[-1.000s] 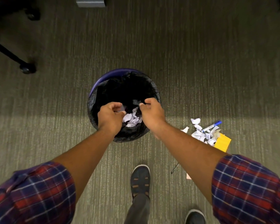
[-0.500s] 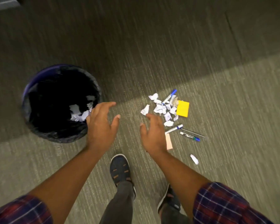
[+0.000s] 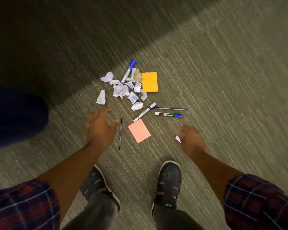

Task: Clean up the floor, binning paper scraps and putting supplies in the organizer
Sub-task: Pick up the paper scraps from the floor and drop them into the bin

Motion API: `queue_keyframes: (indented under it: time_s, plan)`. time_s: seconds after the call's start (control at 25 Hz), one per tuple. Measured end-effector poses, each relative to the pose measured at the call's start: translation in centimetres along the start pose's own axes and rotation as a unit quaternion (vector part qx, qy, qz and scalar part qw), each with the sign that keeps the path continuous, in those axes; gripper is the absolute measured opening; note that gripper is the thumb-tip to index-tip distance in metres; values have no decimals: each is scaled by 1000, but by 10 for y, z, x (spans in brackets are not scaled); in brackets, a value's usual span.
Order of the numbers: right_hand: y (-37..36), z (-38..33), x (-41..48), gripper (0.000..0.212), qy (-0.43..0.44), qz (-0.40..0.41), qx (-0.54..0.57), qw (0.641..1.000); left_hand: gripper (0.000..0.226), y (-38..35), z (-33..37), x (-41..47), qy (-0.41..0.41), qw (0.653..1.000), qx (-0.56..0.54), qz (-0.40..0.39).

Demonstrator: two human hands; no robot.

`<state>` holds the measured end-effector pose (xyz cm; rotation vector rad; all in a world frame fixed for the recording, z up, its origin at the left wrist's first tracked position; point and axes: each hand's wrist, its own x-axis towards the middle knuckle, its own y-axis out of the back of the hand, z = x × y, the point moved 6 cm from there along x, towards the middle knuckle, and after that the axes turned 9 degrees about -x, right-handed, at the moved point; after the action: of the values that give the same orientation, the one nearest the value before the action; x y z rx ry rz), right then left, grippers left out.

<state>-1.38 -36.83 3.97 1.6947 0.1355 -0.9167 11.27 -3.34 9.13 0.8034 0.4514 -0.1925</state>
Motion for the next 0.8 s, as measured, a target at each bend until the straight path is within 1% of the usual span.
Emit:
queue_keyframes:
  time_s: [0.12, 0.2, 0.36, 0.44, 0.52, 0.6, 0.68, 0.76, 0.8]
  plan:
    - [-32, 26, 20, 27, -4, -11, -43, 999, 43, -39, -13, 14, 7, 1000, -3, -20]
    - [-47, 31, 32, 31, 19, -10, -72, 997, 42, -55, -21, 22, 8, 1000, 1, -21]
    - [-71, 38, 39, 34, 43, -18, -105, 993, 38, -69, -28, 25, 13, 1000, 19, -19]
    - [-77, 38, 41, 28, 50, -21, -114, 992, 36, -70, -29, 27, 18, 999, 24, -16]
    - [-80, 32, 41, 14, 68, -30, -135, 988, 34, -68, -29, 31, 24, 999, 23, -6]
    - [-72, 23, 41, 2, 65, -10, -103, 992, 34, -63, -29, 38, 28, 999, 16, 13]
    - [-56, 2, 43, 12, 60, 17, -15, 998, 33, -55, -29, 46, 38, 999, 9, 37]
    - [-35, -35, 54, 20, 71, 18, 78, 994, 33, -47, -32, 56, 53, 997, 6, 64]
    - [-23, -57, 62, 21, 83, 16, 115, 990, 34, -42, -33, 62, 58, 995, 7, 77]
